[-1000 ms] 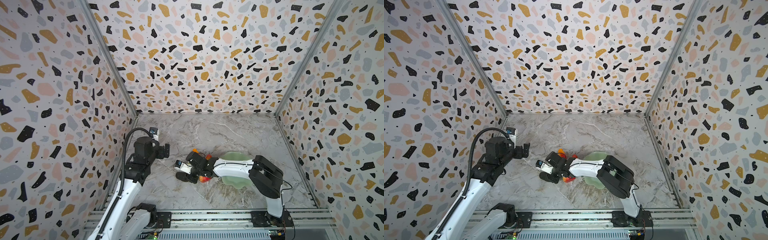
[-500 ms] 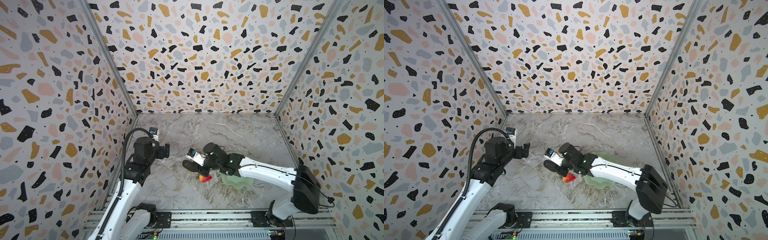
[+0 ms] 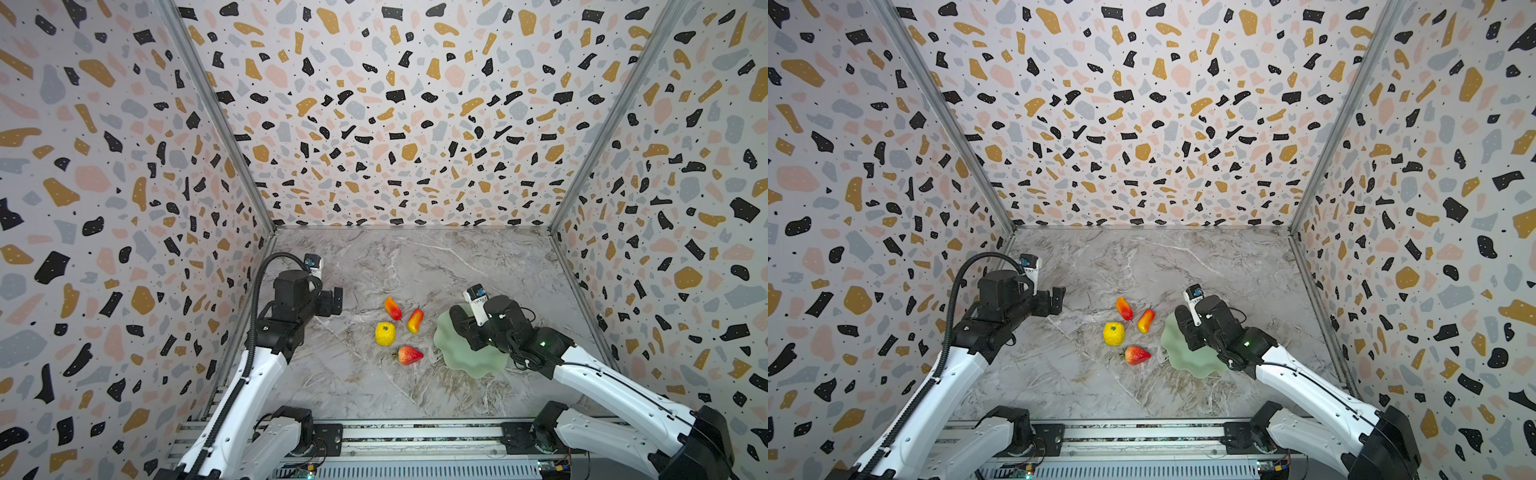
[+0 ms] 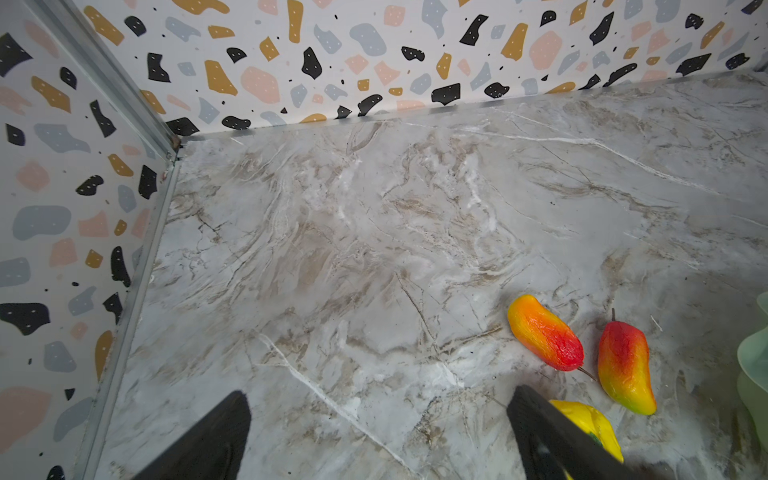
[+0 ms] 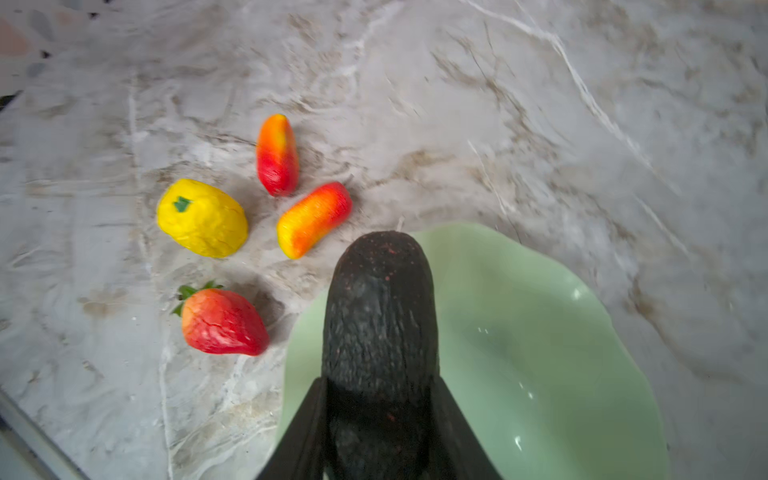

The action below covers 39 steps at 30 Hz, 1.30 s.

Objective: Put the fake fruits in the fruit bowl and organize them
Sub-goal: 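Carry the avocado with the right gripper into the green bowl and release, then move the right gripper back to the yellow lemon and grasp it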

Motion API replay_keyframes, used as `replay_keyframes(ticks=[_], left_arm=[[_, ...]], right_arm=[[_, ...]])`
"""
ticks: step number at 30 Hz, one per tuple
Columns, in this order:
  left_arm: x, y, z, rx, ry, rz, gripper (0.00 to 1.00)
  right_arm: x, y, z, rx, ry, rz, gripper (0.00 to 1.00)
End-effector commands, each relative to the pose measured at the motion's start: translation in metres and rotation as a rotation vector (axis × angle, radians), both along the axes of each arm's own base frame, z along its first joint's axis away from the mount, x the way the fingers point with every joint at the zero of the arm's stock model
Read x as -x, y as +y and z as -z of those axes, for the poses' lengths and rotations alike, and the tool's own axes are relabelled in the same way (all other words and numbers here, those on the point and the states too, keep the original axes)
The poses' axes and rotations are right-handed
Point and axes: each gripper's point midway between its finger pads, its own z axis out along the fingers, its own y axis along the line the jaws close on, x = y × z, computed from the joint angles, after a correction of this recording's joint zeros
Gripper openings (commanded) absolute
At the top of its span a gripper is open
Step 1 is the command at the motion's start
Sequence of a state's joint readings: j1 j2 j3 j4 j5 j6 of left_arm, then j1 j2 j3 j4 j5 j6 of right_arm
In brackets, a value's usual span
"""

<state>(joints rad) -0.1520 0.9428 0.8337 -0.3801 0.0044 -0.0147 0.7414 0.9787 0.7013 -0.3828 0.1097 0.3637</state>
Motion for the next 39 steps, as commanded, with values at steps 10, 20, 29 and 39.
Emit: replay_keyframes(ticks=[10, 20, 29, 39], left_arm=[[-0.009, -0.015, -0.015, 0.058, -0.035, 0.058, 1.0], [0.0, -0.013, -0.017, 0.056, -0.049, 0.06, 1.0], [0.003, -0.012, -0.022, 0.048, -0.07, 0.06, 1.0], [0.003, -0.01, -0.02, 0.042, -0.071, 0.052, 1.0]], right_arm=[[0.007, -0.06, 0.074, 0.029, 0.111, 0.359, 0.06], [-0.011, -0.072, 0.084, 0.035, 0.098, 0.345, 0.25], [-0.018, -0.071, 0.05, 0.058, 0.06, 0.304, 0.67], [-0.035, 0.03, -0.033, 0.015, -0.112, -0.034, 0.99]])
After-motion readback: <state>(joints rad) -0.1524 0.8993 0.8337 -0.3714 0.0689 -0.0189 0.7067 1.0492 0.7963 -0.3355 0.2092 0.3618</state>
